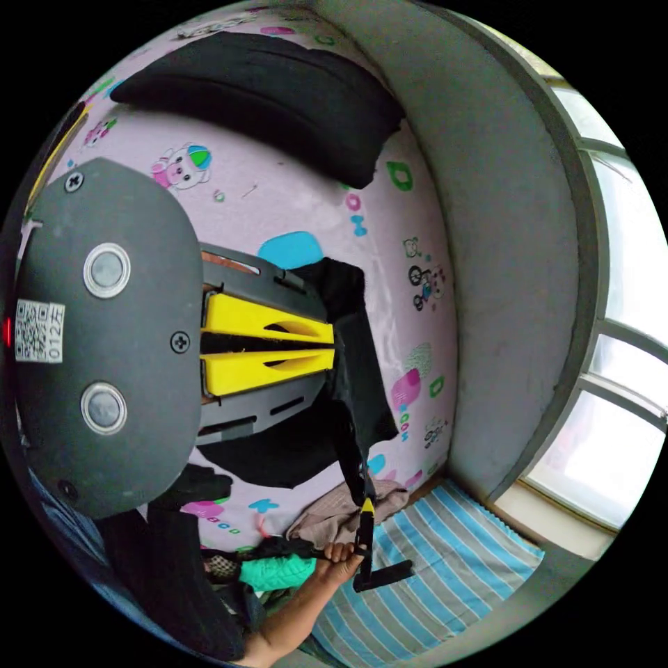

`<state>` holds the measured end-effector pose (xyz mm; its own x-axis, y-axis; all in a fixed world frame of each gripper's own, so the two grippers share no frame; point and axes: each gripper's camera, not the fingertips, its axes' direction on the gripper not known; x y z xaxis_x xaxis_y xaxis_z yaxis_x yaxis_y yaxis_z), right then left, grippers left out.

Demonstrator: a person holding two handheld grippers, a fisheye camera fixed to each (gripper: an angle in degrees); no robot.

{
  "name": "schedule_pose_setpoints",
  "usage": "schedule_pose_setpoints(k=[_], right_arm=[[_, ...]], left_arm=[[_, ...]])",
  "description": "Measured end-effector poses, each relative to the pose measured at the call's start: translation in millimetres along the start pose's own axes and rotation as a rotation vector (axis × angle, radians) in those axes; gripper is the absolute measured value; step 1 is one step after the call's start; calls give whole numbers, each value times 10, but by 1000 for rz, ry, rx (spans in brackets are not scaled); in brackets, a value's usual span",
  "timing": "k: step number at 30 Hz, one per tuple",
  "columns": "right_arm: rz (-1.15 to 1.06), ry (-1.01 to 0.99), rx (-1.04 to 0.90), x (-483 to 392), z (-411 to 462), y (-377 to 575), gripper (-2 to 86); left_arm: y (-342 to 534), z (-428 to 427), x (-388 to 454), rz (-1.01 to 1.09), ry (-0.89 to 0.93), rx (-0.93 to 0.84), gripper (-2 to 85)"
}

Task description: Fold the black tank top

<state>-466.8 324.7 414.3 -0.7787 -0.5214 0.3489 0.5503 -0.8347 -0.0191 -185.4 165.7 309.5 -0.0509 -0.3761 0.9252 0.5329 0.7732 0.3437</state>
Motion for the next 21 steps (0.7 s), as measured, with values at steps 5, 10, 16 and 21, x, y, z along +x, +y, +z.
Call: schedule_pose_setpoints(k=[5, 10, 16, 21], right_arm=[[-10, -21, -91, 129, 180, 428, -9], [-16, -32, -198, 236, 406, 644, -9], [-23, -10, -242, 334, 558, 752, -9], [-3, -49, -210, 345, 557, 695, -8]], left_arm=[[466, 129, 175, 6, -8, -80, 0], [727, 248, 323, 5, -23, -118, 0], [827, 376, 518, 18, -42, -173, 1], [701, 266, 719, 61, -78, -165, 1]])
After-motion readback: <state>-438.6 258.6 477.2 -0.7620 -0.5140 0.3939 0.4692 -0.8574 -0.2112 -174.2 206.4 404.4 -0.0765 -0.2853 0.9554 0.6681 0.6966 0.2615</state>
